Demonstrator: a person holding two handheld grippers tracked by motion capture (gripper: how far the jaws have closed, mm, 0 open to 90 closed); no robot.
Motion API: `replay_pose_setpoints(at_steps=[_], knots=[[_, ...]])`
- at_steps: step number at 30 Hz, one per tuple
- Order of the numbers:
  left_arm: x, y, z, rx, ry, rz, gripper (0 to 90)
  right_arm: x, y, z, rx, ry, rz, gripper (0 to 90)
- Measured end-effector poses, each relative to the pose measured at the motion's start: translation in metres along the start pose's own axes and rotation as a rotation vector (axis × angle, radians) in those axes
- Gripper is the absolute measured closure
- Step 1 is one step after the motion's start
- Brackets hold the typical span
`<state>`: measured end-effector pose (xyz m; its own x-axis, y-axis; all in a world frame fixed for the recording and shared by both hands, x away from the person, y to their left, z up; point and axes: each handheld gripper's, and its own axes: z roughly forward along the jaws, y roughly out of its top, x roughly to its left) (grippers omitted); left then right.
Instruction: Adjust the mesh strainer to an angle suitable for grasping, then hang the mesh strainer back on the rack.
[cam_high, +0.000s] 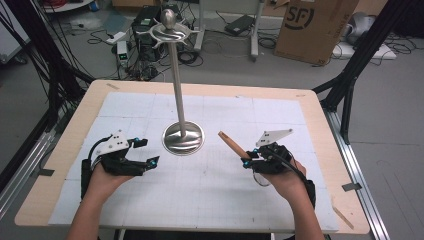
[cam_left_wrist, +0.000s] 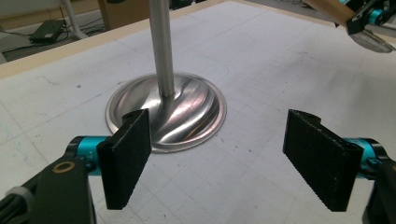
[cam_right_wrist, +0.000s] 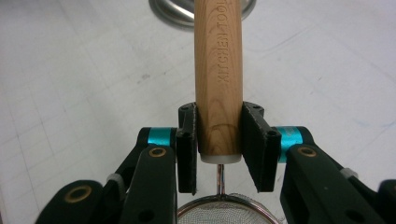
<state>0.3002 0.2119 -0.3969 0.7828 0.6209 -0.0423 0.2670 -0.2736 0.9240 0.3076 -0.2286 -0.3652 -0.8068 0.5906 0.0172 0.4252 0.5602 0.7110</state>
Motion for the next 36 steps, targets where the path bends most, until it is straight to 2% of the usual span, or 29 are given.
replay_pose_setpoints(at_steps=[6, 15, 21, 29, 36], knots=[[-0.004, 0.003, -0.002, -0.006, -0.012, 0.023, 24.8, 0.0, 0.011, -0.011, -0.062, -0.005, -0.008, 68.5], [-0.003, 0.003, -0.001, -0.003, -0.017, 0.01, 25.0, 0.0, 0.018, -0.014, -0.087, -0.005, -0.007, 68.4], [-0.002, 0.003, -0.003, -0.009, -0.014, 0.007, 25.0, 0.0, 0.026, -0.022, -0.16, -0.004, -0.003, 68.4], [-0.004, 0.003, -0.002, -0.004, -0.016, 0.013, 25.0, -0.002, 0.045, -0.034, -0.254, -0.025, -0.018, 68.4], [-0.006, 0.003, -0.002, -0.001, -0.013, 0.019, 25.1, -0.002, 0.069, -0.047, -0.293, -0.016, -0.05, 68.3]])
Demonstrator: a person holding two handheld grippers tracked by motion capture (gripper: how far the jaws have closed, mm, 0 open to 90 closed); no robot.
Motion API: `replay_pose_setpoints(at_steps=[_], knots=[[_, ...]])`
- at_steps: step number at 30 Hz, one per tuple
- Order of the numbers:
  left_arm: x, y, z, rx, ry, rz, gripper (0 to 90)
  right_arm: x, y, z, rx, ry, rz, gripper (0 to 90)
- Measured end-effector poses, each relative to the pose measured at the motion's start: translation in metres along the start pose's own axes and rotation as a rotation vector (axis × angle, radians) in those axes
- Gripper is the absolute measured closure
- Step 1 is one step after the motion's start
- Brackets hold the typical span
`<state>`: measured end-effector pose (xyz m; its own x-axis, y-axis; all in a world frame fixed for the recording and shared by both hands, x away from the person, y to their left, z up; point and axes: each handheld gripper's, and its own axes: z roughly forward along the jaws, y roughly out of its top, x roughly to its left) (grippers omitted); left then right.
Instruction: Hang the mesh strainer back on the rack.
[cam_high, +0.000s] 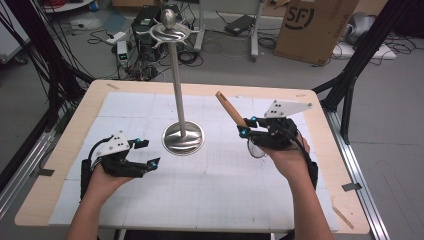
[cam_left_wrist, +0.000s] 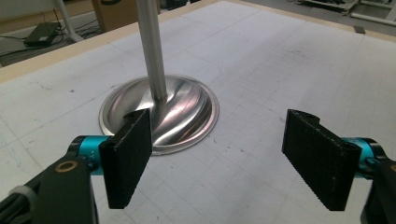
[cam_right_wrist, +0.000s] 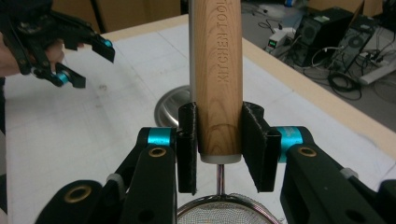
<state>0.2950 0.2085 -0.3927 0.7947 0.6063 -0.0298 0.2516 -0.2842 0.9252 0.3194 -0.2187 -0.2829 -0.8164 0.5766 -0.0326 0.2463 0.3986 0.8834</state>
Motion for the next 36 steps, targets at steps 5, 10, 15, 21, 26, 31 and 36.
replay_pose_setpoints(at_steps=[5, 10, 15, 21, 26, 31, 36], knots=[[0.001, 0.0, 0.0, -0.002, 0.007, 0.001, 25.0, -0.001, 0.019, -0.005, -0.041, 0.0, -0.03, 68.4], [0.001, 0.0, 0.0, 0.0, 0.005, 0.002, 25.0, -0.003, 0.033, -0.01, -0.093, 0.001, -0.028, 68.4], [0.001, 0.0, -0.001, -0.003, 0.006, -0.001, 25.0, -0.003, 0.047, -0.014, -0.127, 0.008, -0.041, 68.4], [0.0, 0.0, 0.0, -0.001, 0.004, -0.001, 25.0, 0.002, 0.066, -0.016, -0.145, 0.008, -0.072, 68.4], [0.0, 0.0, 0.0, -0.002, 0.005, 0.0, 25.0, 0.004, 0.079, -0.015, -0.16, 0.023, -0.078, 68.4], [0.0, 0.0, 0.0, -0.001, 0.004, 0.0, 25.0, 0.001, 0.092, -0.01, -0.168, 0.027, -0.083, 68.4], [0.001, 0.0, 0.0, 0.0, 0.007, 0.0, 25.0, 0.002, 0.106, -0.006, -0.152, 0.03, -0.114, 68.4]])
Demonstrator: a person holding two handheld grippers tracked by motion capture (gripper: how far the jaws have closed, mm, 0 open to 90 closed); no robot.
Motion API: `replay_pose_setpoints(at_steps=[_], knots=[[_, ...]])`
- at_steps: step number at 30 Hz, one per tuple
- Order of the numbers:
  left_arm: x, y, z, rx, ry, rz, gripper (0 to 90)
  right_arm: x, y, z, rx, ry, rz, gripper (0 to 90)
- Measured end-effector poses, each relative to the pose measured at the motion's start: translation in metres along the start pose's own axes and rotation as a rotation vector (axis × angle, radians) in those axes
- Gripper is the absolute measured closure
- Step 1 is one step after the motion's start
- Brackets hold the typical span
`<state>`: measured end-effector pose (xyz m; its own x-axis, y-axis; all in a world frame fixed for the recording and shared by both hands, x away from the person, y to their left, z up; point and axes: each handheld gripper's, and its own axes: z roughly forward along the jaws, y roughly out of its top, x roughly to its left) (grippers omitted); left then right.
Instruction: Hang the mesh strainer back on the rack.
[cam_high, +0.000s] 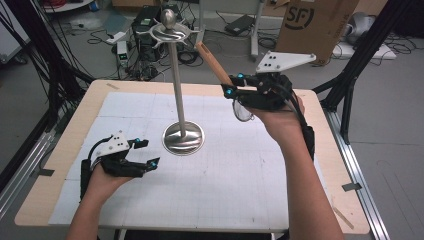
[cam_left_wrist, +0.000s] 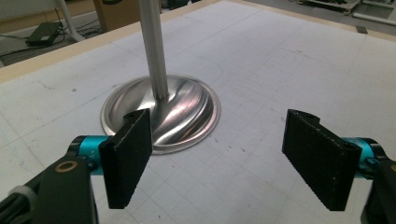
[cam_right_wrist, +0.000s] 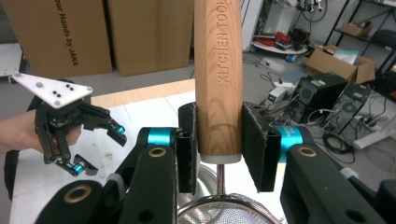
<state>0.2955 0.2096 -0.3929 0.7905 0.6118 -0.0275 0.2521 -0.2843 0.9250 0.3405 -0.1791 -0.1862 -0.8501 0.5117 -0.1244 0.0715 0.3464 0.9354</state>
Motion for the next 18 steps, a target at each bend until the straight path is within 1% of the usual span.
replay_pose_setpoints(at_steps=[4, 7, 10, 16, 18], knots=[[0.0, 0.0, 0.0, 0.0, 0.0, 0.0, 25.0, 0.001, 0.01, 0.004, 0.006, 0.004, -0.02, 68.4], [-0.001, 0.0, 0.0, -0.002, -0.003, -0.001, 25.0, 0.001, 0.014, 0.008, 0.012, 0.005, -0.024, 68.3], [-0.001, 0.0, 0.0, -0.004, -0.003, 0.002, 25.0, 0.0, 0.016, 0.012, 0.018, 0.005, -0.019, 68.4], [-0.001, 0.0, 0.0, -0.002, -0.005, -0.001, 25.0, 0.001, 0.017, 0.02, 0.03, 0.011, -0.03, 68.4], [-0.001, 0.0, -0.001, -0.003, -0.005, -0.003, 25.0, 0.0, 0.017, 0.022, 0.034, 0.003, -0.029, 68.4]])
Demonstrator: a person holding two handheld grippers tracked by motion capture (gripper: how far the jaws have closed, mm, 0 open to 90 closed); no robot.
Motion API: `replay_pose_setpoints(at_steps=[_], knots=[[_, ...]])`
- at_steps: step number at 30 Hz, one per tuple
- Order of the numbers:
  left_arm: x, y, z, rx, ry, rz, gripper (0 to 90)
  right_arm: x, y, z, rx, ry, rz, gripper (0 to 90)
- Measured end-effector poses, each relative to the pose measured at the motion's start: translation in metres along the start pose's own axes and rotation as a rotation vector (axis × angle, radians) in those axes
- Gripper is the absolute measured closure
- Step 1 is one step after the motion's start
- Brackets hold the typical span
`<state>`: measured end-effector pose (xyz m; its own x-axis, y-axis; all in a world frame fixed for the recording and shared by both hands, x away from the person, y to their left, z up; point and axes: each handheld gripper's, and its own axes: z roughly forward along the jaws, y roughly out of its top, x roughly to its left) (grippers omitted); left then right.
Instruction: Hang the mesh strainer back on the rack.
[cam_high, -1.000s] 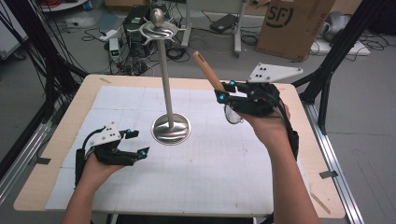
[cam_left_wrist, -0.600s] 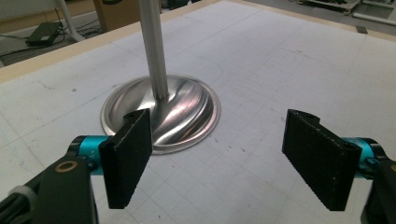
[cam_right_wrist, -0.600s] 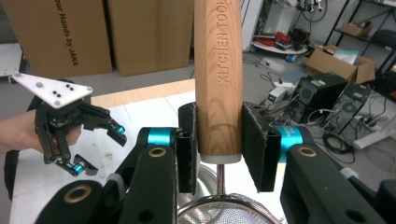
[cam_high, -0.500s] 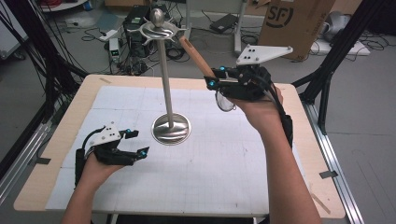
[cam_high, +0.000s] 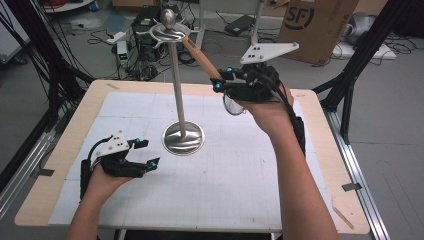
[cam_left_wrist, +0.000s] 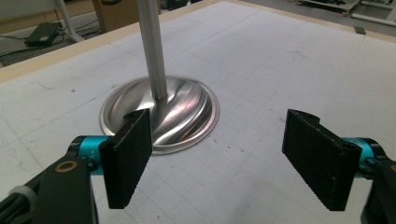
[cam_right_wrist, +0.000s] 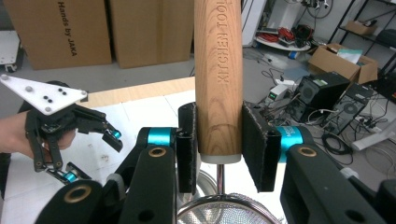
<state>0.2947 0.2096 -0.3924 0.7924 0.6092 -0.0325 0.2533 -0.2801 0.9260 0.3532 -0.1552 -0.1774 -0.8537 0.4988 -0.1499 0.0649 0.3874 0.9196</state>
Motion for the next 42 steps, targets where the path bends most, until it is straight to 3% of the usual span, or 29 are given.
replay_pose_setpoints(at_steps=[16, 28, 32, 42], knots=[[0.0, 0.0, 0.0, 0.004, -0.002, 0.003, 25.0, -0.012, -0.003, 0.014, 0.024, -0.014, 0.034, 68.3], [-0.001, 0.0, 0.001, 0.003, -0.005, 0.001, 25.0, -0.01, -0.004, 0.038, 0.069, -0.001, 0.049, 68.3], [-0.001, 0.0, 0.0, -0.005, -0.006, 0.001, 25.0, -0.01, -0.004, 0.046, 0.061, 0.009, 0.053, 68.2], [0.0, 0.0, 0.001, 0.003, -0.005, 0.002, 25.0, -0.012, -0.004, 0.054, 0.082, 0.008, 0.069, 68.2]])
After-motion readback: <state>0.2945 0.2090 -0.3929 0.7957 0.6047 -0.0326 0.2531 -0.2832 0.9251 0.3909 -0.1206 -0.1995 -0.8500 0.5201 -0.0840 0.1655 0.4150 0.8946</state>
